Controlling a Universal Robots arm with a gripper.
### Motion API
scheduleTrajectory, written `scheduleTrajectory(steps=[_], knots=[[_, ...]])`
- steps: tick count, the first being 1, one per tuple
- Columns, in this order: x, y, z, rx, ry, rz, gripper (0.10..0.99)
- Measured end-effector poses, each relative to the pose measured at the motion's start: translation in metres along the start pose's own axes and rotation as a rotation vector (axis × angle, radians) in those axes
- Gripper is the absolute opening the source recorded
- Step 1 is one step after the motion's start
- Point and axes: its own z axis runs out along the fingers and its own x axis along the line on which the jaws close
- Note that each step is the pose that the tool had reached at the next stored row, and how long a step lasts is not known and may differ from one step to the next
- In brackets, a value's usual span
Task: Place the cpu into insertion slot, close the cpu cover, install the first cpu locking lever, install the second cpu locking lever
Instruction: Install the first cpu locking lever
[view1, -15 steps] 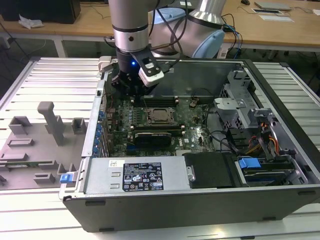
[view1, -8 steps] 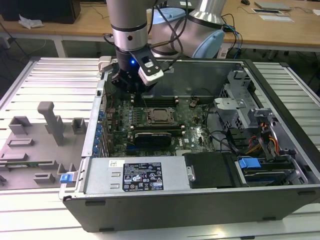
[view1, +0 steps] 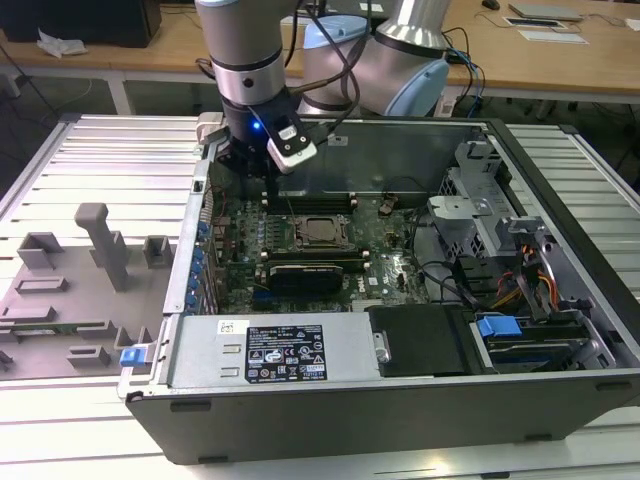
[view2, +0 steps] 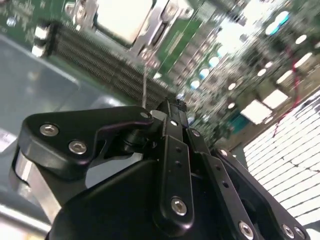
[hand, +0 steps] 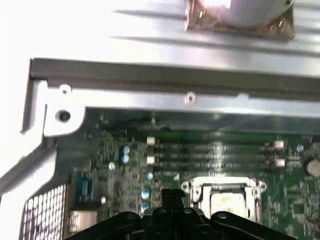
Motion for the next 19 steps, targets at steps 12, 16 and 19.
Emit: scheduleTrajectory(steps=[12,16,19], knots=[[-0.0137,-0.0031,0.0011,-0.018,-0.0023,0.001,0.106],[-0.0249,-0.0068,0.0019,-0.018,-0.0023,0.001,0.106],[-0.0376,-0.0108,0.0028,-0.018,-0.0023,0.002,0.106]])
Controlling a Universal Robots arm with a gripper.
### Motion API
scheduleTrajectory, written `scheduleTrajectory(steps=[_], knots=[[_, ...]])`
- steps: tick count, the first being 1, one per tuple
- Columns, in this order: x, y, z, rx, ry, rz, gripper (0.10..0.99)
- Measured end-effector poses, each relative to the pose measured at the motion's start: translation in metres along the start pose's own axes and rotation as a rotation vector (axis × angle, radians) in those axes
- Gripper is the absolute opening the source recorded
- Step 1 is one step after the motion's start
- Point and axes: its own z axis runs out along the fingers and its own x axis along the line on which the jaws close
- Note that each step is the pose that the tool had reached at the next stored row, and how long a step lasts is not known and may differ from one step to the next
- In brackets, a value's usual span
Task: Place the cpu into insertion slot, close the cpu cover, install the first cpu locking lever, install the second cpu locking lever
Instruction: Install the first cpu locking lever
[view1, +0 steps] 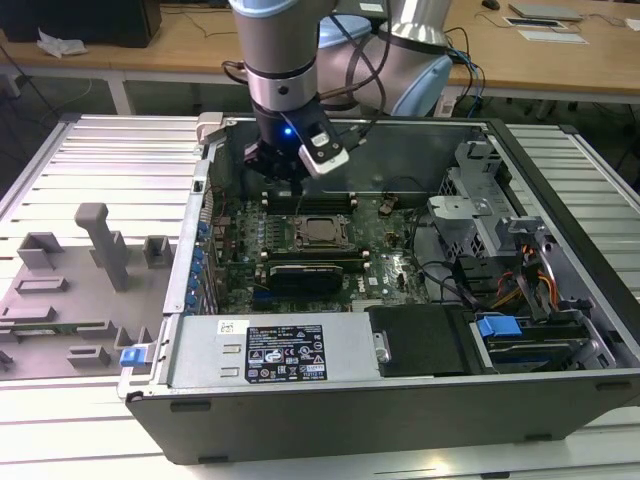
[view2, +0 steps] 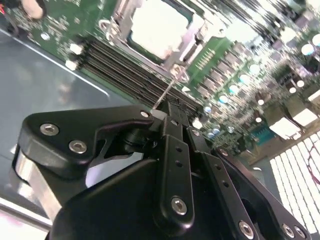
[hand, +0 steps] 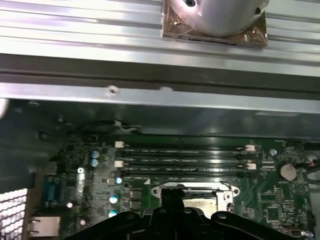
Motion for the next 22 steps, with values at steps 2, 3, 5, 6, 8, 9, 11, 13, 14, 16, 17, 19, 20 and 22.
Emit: scheduleTrajectory(steps=[2,3,5,6,8,9,11,13,14,16,17,19,20,22], knots=[[-0.0079,-0.0020,0.0006,0.000,0.0001,0.000,0.106],[-0.0106,-0.0026,0.0009,0.000,0.0001,0.000,0.106],[-0.0136,-0.0033,0.0011,0.000,0.0000,0.000,0.106],[-0.0149,-0.0035,0.0013,0.000,0.0000,0.000,0.106],[-0.0150,-0.0035,0.0013,0.000,0.0000,0.000,0.106],[-0.0150,-0.0035,0.0013,0.000,0.0000,0.000,0.106],[-0.0149,-0.0036,0.0021,0.000,-0.0058,-0.001,0.106],[-0.0147,-0.0039,0.0032,0.000,-0.0218,-0.005,0.106],[-0.0146,-0.0040,0.0037,0.000,-0.0284,-0.006,0.106],[-0.0142,-0.0049,0.0074,0.000,-0.0466,-0.010,0.106],[-0.0140,-0.0053,0.0095,0.001,-0.0470,-0.010,0.106],[-0.0137,-0.0058,0.0120,0.001,-0.0472,-0.010,0.106],[-0.0137,-0.0060,0.0130,0.001,-0.0473,-0.010,0.106],[-0.0143,-0.0063,0.0148,0.001,-0.0473,-0.010,0.106]])
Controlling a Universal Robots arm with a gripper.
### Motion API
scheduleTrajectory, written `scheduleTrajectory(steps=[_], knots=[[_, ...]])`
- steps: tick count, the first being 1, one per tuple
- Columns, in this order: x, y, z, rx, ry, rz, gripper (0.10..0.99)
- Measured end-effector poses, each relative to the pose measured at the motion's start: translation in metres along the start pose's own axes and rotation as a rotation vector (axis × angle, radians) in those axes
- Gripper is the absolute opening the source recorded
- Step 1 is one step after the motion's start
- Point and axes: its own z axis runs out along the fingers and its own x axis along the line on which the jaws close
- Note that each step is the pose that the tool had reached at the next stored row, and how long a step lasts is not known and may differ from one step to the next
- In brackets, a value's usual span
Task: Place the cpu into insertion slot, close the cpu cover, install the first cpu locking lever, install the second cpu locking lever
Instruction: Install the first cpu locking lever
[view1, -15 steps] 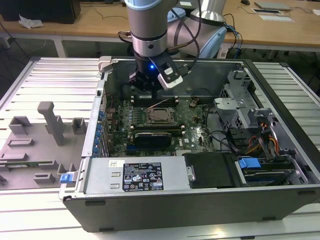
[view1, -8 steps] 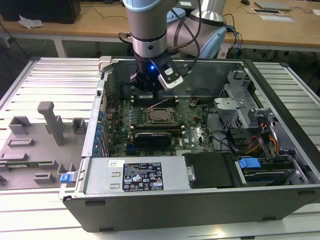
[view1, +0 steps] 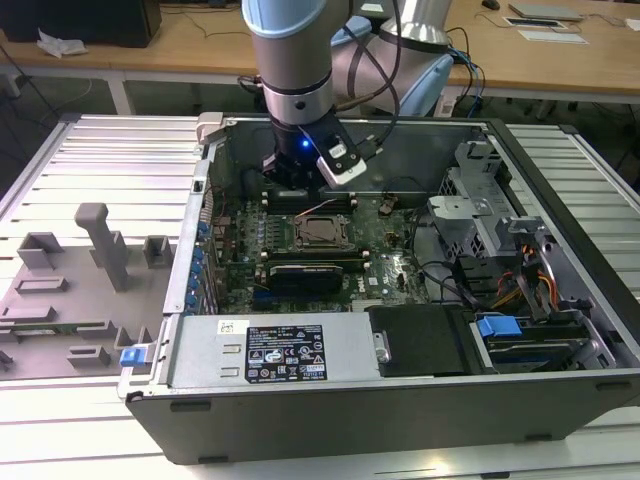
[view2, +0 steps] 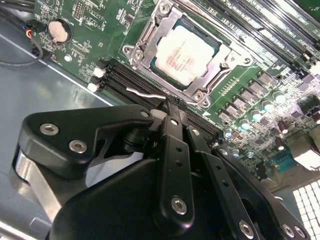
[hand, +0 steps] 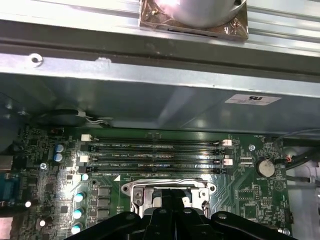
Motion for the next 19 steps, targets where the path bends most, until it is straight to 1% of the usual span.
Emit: scheduleTrajectory(steps=[3,7,12,14,16,19], knots=[[-0.0018,0.0005,0.0019,0.000,0.0000,0.000,0.106],[-0.0064,0.0018,0.0043,0.000,0.0001,0.000,0.106],[-0.0072,0.0078,0.0067,0.003,-0.0019,0.009,0.106],[-0.0078,0.0090,0.0078,0.006,-0.0027,0.013,0.106],[-0.0095,0.0101,0.0106,0.013,-0.0050,0.023,0.106],[-0.0112,0.0109,0.0135,0.016,-0.0068,0.033,0.106]])
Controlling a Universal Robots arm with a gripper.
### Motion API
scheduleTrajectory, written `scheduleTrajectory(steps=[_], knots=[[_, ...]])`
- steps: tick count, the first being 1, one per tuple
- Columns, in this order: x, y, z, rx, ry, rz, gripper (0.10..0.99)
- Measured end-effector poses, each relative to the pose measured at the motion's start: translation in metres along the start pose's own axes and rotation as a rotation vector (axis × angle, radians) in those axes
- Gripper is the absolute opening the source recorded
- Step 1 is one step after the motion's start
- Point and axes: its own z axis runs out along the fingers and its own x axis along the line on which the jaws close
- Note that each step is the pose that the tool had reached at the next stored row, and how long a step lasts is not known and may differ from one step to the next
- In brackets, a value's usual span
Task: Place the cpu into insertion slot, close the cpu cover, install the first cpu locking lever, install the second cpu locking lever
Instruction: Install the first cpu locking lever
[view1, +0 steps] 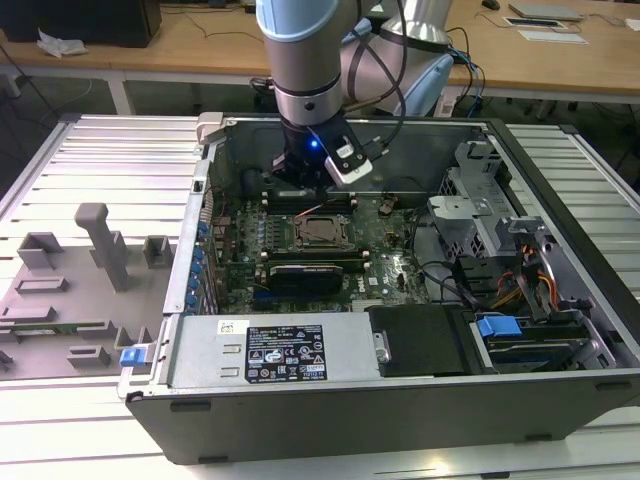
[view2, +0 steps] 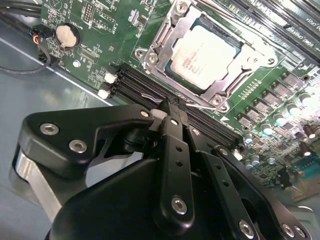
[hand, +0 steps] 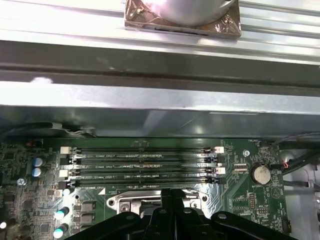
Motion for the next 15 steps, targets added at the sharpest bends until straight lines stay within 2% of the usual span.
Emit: scheduleTrajectory(steps=[6,15], knots=[[-0.0011,0.0026,0.0032,0.003,-0.0019,0.008,0.106],[-0.0005,0.0024,0.0104,0.005,-0.0038,0.009,0.106]])
